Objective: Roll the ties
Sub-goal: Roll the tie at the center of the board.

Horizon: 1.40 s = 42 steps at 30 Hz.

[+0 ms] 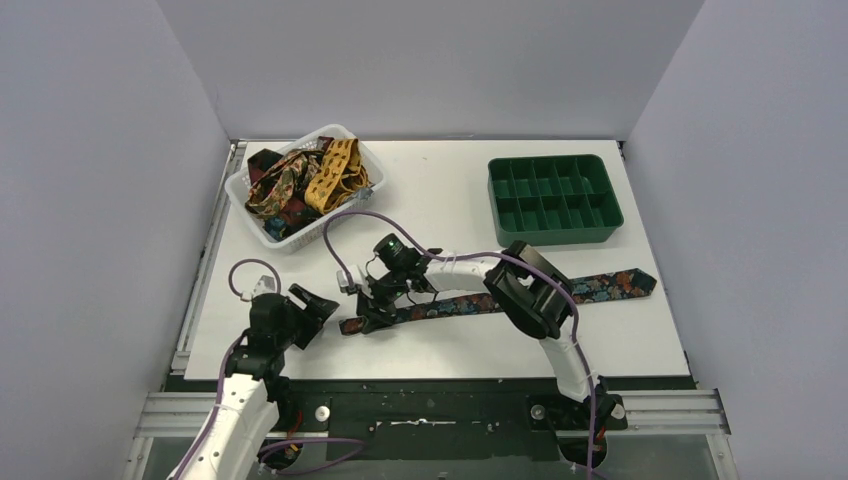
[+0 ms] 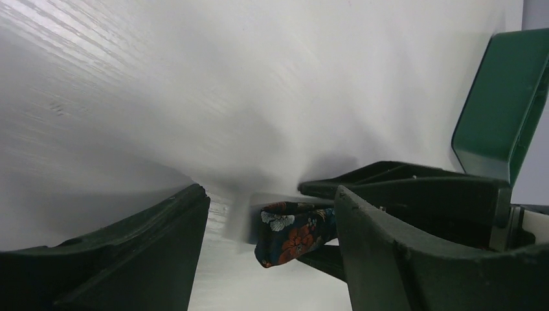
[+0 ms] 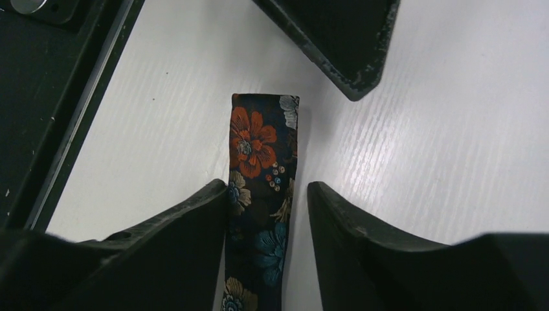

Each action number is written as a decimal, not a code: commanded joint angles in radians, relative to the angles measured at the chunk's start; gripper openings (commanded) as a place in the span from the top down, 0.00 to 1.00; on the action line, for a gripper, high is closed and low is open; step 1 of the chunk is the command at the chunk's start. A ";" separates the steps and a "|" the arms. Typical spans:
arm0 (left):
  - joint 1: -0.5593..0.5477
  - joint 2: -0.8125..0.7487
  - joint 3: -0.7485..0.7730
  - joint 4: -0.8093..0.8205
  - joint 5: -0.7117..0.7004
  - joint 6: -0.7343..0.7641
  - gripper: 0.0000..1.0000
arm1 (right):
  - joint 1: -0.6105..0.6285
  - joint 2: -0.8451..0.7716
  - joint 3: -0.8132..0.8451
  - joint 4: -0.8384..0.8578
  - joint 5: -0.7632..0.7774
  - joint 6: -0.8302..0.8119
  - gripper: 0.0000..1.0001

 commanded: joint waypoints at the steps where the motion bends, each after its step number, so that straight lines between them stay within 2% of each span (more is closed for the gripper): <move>1: 0.006 0.004 -0.008 0.064 0.069 0.030 0.31 | -0.018 0.024 0.029 -0.066 0.017 -0.079 0.47; 5: 0.006 -0.005 -0.015 0.076 0.091 0.029 0.31 | -0.019 -0.020 0.046 -0.053 0.058 -0.037 0.32; 8: 0.006 -0.011 -0.018 0.080 0.110 0.029 0.29 | -0.021 -0.119 -0.035 0.082 0.131 0.067 0.23; 10: 0.006 -0.016 -0.023 0.075 0.125 0.025 0.28 | -0.025 -0.200 -0.131 0.232 0.205 0.134 0.19; 13: 0.006 -0.029 -0.046 0.068 0.148 0.002 0.28 | -0.039 -0.294 -0.241 0.394 0.374 0.324 0.15; 17: 0.004 -0.072 -0.078 0.061 0.175 -0.017 0.27 | -0.072 -0.378 -0.297 0.390 0.545 0.608 0.10; 19: 0.004 -0.097 -0.090 0.059 0.189 -0.025 0.27 | -0.107 -0.386 -0.278 0.273 0.579 0.784 0.20; 21: -0.001 -0.116 -0.097 0.055 0.204 -0.034 0.27 | -0.169 -0.349 -0.232 0.145 0.478 0.912 0.23; 23: -0.011 -0.135 -0.108 0.041 0.215 -0.045 0.27 | -0.186 -0.331 -0.263 0.143 0.362 0.974 0.31; 27: -0.025 -0.182 -0.128 -0.005 0.215 -0.042 0.28 | -0.146 -0.360 -0.358 0.246 0.322 0.995 0.34; 34: -0.030 -0.222 -0.135 -0.067 0.198 -0.009 0.32 | -0.131 -0.307 -0.280 0.157 0.301 0.941 0.39; 38: -0.029 -0.190 -0.134 -0.038 0.193 0.019 0.36 | -0.131 -0.297 -0.249 0.127 0.300 0.914 0.43; 42: -0.030 -0.094 -0.131 0.025 0.205 0.039 0.38 | -0.130 -0.289 -0.233 0.119 0.300 0.904 0.45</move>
